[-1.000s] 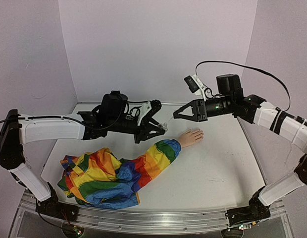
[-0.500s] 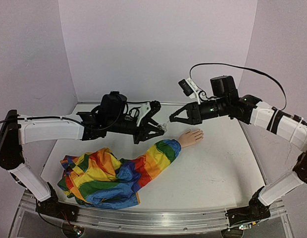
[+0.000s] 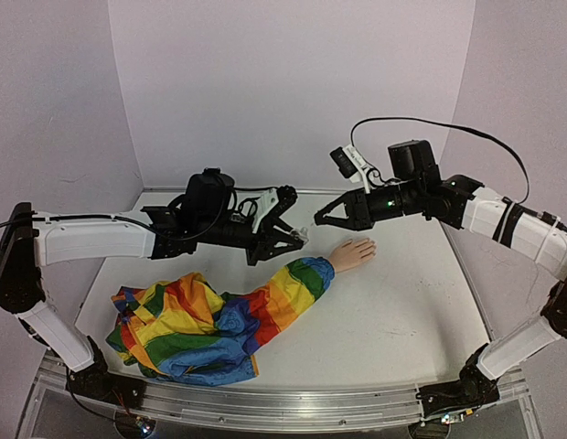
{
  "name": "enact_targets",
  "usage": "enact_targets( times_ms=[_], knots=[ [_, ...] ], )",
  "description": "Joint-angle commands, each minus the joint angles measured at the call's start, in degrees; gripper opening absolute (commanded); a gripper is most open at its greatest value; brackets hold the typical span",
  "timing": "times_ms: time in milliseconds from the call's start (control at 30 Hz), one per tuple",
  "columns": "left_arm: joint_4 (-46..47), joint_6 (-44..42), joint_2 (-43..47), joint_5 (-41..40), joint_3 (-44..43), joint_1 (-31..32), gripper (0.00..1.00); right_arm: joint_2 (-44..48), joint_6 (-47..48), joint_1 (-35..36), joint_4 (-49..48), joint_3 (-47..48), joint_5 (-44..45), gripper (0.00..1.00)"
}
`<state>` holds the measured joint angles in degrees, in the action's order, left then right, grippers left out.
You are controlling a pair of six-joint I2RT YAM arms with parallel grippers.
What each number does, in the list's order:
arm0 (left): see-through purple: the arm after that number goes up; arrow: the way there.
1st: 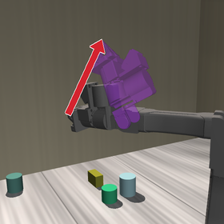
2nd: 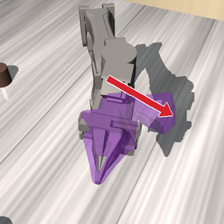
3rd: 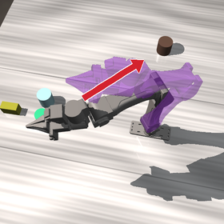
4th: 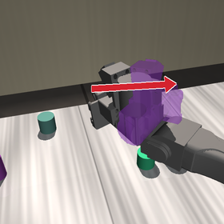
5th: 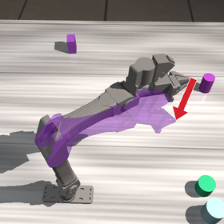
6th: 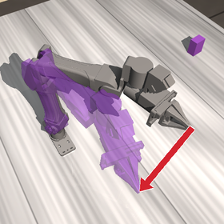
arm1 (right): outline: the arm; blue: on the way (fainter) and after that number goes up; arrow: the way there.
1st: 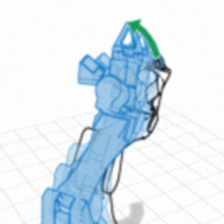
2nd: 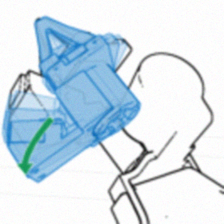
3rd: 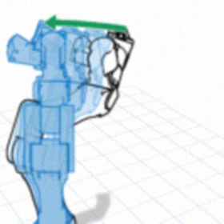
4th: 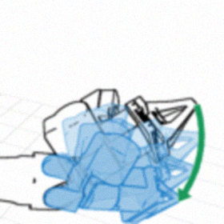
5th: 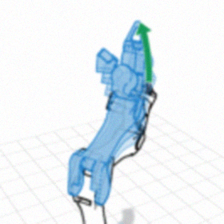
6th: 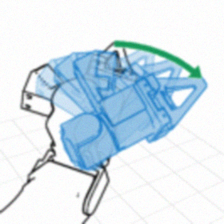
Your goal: Paint the nails
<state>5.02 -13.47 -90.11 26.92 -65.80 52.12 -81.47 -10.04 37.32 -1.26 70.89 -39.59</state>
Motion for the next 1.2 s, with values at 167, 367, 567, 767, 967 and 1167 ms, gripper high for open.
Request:
enact_targets(
  times_ms=[167,367,567,767,967,1167],
  knots=[
    [2.8,0.4,2.5,0.8,-0.3,0.0,0.00,2.0,1.6,0.4,-2.3,1.2,-2.3,0.00],
    [2.8,0.4,2.4,0.9,-0.1,0.0,0.00,2.6,1.1,0.4,-4.0,0.5,-2.3,0.00],
    [2.8,0.4,2.6,0.9,0.0,0.0,0.00,2.5,0.7,0.4,-4.5,0.0,-1.7,0.00],
    [2.8,0.4,2.7,0.7,-0.1,0.0,0.00,1.6,0.6,0.5,-4.5,0.0,-2.2,0.00],
    [2.9,0.4,2.7,0.8,-0.1,0.0,0.00,1.3,0.8,0.5,-4.1,-0.3,-2.1,0.00],
    [2.8,0.5,2.8,0.8,-0.1,0.0,0.00,0.8,1.1,0.7,-3.8,-0.3,-1.6,0.00]
  ],
)
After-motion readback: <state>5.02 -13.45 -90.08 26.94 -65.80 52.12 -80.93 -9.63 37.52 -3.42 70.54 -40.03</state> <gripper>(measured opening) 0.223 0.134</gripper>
